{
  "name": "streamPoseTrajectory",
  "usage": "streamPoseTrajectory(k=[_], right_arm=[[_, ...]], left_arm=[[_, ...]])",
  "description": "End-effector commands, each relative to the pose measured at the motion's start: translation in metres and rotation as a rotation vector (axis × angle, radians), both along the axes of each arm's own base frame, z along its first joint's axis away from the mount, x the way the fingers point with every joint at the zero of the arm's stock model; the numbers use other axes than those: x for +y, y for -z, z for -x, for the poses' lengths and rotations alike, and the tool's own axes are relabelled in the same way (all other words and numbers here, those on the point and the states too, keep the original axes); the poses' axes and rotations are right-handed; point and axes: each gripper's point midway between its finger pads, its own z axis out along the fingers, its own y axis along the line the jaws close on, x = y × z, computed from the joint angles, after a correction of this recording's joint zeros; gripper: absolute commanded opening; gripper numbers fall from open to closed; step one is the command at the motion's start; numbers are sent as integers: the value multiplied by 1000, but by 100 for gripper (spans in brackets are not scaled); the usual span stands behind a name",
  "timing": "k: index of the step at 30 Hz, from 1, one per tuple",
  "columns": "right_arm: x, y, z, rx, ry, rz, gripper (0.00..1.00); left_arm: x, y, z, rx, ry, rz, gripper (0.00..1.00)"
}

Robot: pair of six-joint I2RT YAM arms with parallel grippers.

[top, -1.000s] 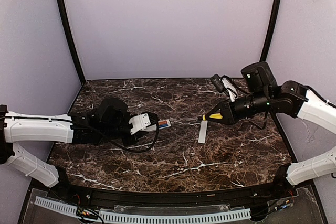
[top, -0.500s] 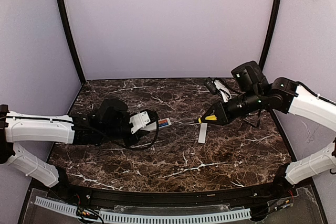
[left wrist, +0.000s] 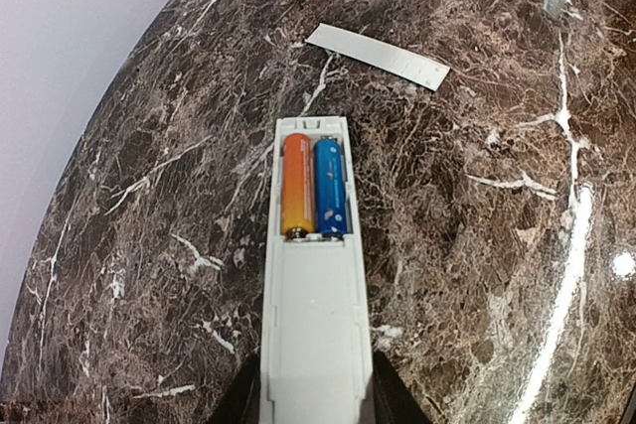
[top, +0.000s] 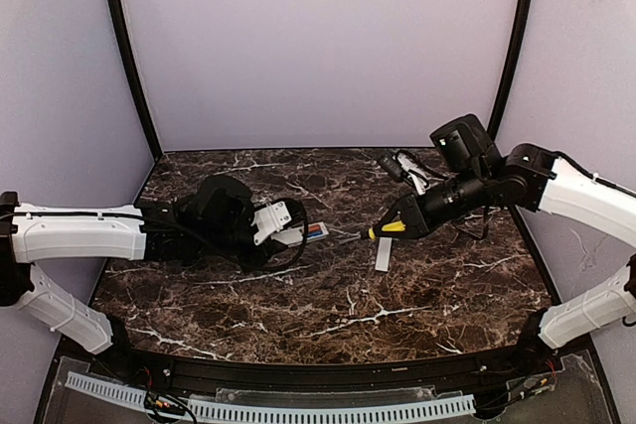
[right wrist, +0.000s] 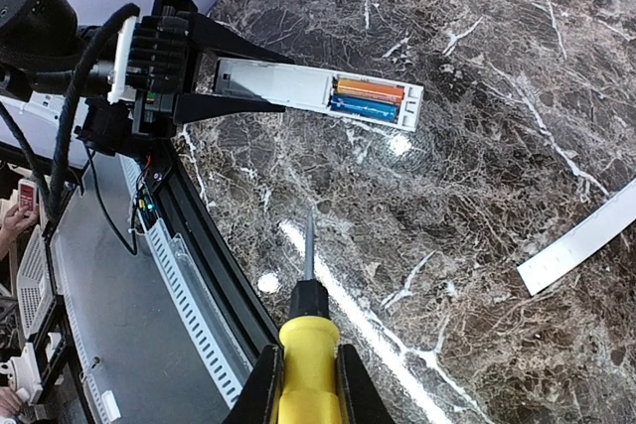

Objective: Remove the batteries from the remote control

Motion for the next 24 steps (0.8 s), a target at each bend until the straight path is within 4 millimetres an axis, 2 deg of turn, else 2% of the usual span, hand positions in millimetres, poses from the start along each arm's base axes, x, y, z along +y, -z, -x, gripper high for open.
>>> streamPoseTrajectory(k=[1, 7, 15, 20, 21, 24], right_arm=[[11, -6, -9, -1, 20, -16, 0], [22, 3, -19, 27, 41, -13, 0], [43, -1, -13, 51, -22, -54, 0], [46, -3, -14, 43, -20, -53, 0], [46, -3, -14, 44, -16, -52, 0], [45, -3, -15, 41, -5, -48, 0]], left_arm=[[0, -1, 2, 22, 23, -36, 0], [0, -8, 10, 0, 75, -25, 0], [0, -15, 24, -83, 178, 10, 0], [3, -11, 32, -163, 244, 30, 0], [0, -19, 30, -205, 250, 62, 0], [6, -19, 33, -281, 264, 97, 0]])
